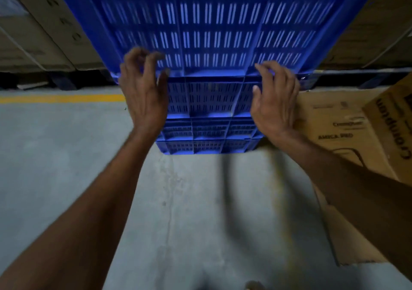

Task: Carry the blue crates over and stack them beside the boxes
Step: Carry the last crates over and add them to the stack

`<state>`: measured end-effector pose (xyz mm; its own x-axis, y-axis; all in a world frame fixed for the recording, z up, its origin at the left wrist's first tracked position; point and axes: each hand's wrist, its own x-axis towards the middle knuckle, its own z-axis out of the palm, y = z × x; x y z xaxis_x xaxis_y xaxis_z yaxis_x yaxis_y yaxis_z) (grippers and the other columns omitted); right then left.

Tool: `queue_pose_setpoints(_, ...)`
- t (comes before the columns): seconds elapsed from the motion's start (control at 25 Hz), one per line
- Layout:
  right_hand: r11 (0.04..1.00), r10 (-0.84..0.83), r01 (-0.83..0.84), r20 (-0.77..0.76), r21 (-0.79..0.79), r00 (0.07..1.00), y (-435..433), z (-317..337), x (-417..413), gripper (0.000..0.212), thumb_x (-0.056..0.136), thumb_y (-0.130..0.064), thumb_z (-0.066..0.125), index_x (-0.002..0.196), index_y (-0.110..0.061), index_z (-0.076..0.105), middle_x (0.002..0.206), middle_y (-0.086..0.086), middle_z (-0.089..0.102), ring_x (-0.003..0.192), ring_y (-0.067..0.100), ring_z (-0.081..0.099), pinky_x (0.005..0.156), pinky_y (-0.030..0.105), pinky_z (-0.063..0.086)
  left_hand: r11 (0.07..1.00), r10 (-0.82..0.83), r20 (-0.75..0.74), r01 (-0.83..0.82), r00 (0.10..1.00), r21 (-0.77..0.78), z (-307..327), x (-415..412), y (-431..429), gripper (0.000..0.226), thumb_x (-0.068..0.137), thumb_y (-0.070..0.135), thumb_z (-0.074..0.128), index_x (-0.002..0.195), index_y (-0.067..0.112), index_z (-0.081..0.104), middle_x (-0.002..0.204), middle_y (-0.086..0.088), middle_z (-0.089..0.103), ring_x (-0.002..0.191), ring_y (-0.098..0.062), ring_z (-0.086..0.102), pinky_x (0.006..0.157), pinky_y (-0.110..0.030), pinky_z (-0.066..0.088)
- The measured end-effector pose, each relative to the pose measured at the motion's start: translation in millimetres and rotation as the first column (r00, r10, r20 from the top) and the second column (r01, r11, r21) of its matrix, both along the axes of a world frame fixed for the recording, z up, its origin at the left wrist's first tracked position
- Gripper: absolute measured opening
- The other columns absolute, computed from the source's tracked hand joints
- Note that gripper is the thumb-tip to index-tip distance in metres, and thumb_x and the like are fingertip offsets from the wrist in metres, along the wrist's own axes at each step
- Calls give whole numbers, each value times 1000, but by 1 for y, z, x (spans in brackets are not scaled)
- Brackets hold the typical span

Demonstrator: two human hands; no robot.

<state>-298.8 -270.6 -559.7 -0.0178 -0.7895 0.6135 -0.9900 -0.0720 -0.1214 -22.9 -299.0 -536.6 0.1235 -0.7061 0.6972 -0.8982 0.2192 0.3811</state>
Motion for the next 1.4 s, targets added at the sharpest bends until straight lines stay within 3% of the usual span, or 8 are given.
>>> queue_pose_setpoints(0.08, 997, 49, -53, -68, -48, 996, -12, -41, -23, 48, 102, -23, 48, 149, -20, 40, 149, 2, 43, 133, 24, 35, 108, 44, 33, 1000, 1, 116, 1, 993, -15, -50, 1, -6, 34, 100, 30, 56, 134, 23, 59, 135, -4, 57, 124, -24, 49, 98, -38, 39)
queue_pose_setpoints(0.2, 912, 89, -138, -143, -385, 986, -41, -58, -37, 33, 103, -16, 54, 136, -18, 60, 126, 3, 63, 116, 25, 51, 90, 40, 40, 961, 18, 186, 35, 982, -275, -79, 5, -23, 30, 100, 23, 61, 130, 21, 66, 124, -1, 66, 118, -27, 57, 97, -37, 46)
queue_pose_setpoints(0.48, 710, 91, -140, -107, -690, 990, -69, -57, -37, 20, 101, -22, 60, 92, -12, 75, 78, 6, 64, 74, 29, 56, 62, 40, 45, 872, 67, 209, 44, 976, -487, -80, -4, -41, 17, 98, 21, 65, 109, 21, 77, 98, -2, 73, 85, -30, 62, 63, -39, 49)
queue_pose_setpoints(0.84, 764, 50, -112, -115, -635, 992, -61, -46, -29, 23, 101, -21, 59, 85, -12, 72, 78, 6, 62, 75, 29, 56, 63, 41, 43, 912, 195, 240, -85, 951, -401, -65, -10, -38, 23, 103, 28, 54, 90, 18, 71, 87, -6, 61, 81, -29, 54, 52, -41, 38)
queue_pose_setpoints(0.96, 836, 72, -75, -28, -543, 997, -44, -69, -21, 24, 101, -22, 58, 120, -13, 69, 118, 5, 67, 111, 28, 58, 87, 41, 46, 948, 147, 138, -100, 979, -301, -77, -19, -19, 16, 99, 30, 58, 108, 22, 68, 112, -5, 61, 104, -28, 55, 57, -40, 47)
queue_pose_setpoints(1.08, 893, 92, -135, -119, -429, 989, -29, -121, -25, 35, 104, -20, 52, 137, -14, 58, 148, 10, 48, 135, 31, 44, 103, 43, 38, 972, 28, 331, 52, 943, -230, -124, -21, -6, 14, 94, 19, 68, 108, 18, 69, 140, -4, 53, 120, -28, 53, 54, -38, 54)
queue_pose_setpoints(1.24, 938, 201, -231, -139, -257, 970, -30, -180, -35, 30, 98, -23, 62, 124, -9, 66, 125, 10, 63, 110, 29, 60, 88, 44, 48, 986, -60, 427, 120, 902, -114, -184, -17, -5, 25, 94, 21, 71, 118, 16, 67, 151, -3, 46, 111, -25, 60, 52, -37, 54)
queue_pose_setpoints(1.4, 936, 173, -241, -261, -255, 950, -35, -216, -43, 38, 87, 4, 64, 123, -8, 67, 109, 9, 68, 97, 29, 63, 80, 40, 49, 999, -33, 409, 38, 912, -5, -240, -18, -5, 62, 90, 12, 73, 145, 26, 47, 139, -2, 50, 115, -22, 55, 50, -34, 53)
